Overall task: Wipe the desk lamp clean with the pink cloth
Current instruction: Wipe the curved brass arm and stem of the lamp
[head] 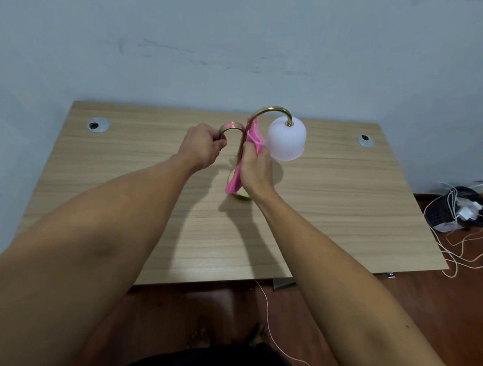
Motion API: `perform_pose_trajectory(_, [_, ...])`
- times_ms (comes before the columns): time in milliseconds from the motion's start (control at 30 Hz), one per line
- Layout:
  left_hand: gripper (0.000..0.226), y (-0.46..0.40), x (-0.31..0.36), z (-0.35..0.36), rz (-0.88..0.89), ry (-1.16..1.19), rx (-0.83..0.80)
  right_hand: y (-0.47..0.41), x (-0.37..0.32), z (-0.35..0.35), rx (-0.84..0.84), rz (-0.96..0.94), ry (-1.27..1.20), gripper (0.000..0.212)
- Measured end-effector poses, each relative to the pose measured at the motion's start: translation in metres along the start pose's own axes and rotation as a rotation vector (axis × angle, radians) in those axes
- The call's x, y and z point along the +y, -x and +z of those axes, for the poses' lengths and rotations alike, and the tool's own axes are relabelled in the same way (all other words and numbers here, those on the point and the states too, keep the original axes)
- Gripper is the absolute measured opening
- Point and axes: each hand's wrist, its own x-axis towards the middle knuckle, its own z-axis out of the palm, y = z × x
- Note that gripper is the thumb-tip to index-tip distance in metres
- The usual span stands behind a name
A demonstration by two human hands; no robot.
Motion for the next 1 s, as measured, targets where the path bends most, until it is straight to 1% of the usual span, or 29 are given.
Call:
perform_pose_trajectory(67, [0.018,0.000,0.000,0.000,0.013,-0.010,0.004,0.001,0.009,-0.005,-0.037,0.104,0.095,0.032])
perform_pose_trajectory(100, [0.018,0.000,-0.001,0.000,0.015,-0.010,0.006,0.002,0.012,-0.007,-0.011,0.161,0.084,0.034])
perform_pose_trajectory(167, [0.017,-0.001,-0.004,0.001,0.010,0.009,0.011,0.003,0.014,-0.007,0.135,0.248,-0.049,0.033])
perform_pose_trajectory(200, [0.016,-0.002,-0.005,0.001,0.005,0.027,0.015,0.006,0.014,-0.008,0.239,0.235,-0.135,0.032])
perform_pose_trajectory(233, [0.014,-0.002,-0.006,0.002,-0.003,0.053,0.024,0.009,0.012,-0.007,0.340,0.166,-0.192,0.033])
perform_pose_trajectory(267, [0.013,-0.001,-0.008,0.002,-0.012,0.087,0.032,0.013,0.009,-0.006,0.404,0.058,-0.215,0.036])
perform_pose_trajectory(300, [0.011,-0.001,-0.009,0.003,-0.025,0.127,0.032,0.017,0.006,-0.004,0.416,-0.076,-0.206,0.037])
perform_pose_trajectory(333, [0.011,0.000,-0.010,0.003,-0.041,0.169,0.023,0.019,0.002,-0.003,0.383,-0.215,-0.171,0.039])
perform_pose_trajectory(400, [0.011,0.001,-0.014,0.002,-0.059,0.245,0.001,0.015,0.000,0.003,0.241,-0.454,-0.039,0.049])
perform_pose_trajectory(467, [0.016,0.005,-0.016,0.002,-0.043,0.287,-0.011,0.005,0.001,0.009,0.108,-0.601,0.168,0.058])
perform_pose_trajectory(500, [0.018,0.007,-0.017,0.001,-0.021,0.292,-0.011,0.001,0.002,0.012,0.055,-0.638,0.292,0.061])
perform_pose_trajectory(567, [0.019,0.014,-0.014,0.001,0.031,0.233,0.001,-0.005,0.005,0.016,-0.035,-0.651,0.571,0.070])
perform_pose_trajectory(633, [0.021,0.017,-0.014,0.003,0.066,0.141,0.041,-0.005,0.006,0.019,-0.082,-0.641,0.834,0.074])
perform_pose_trajectory(700, [0.018,0.017,-0.017,0.003,0.055,0.123,0.058,-0.007,0.004,0.018,-0.092,-0.653,0.973,0.074])
perform_pose_trajectory(833, [0.015,0.018,-0.017,0.003,0.059,0.128,0.040,-0.011,0.001,0.009,-0.121,-0.675,1.104,0.071])
perform_pose_trajectory(933, [0.021,0.018,-0.015,0.002,0.093,0.111,0.031,-0.008,0.001,0.008,-0.133,-0.596,1.082,0.072])
perform_pose_trajectory(1000, [0.021,0.017,-0.017,0.002,0.089,0.109,0.026,-0.008,-0.002,0.013,-0.169,-0.581,1.071,0.070])
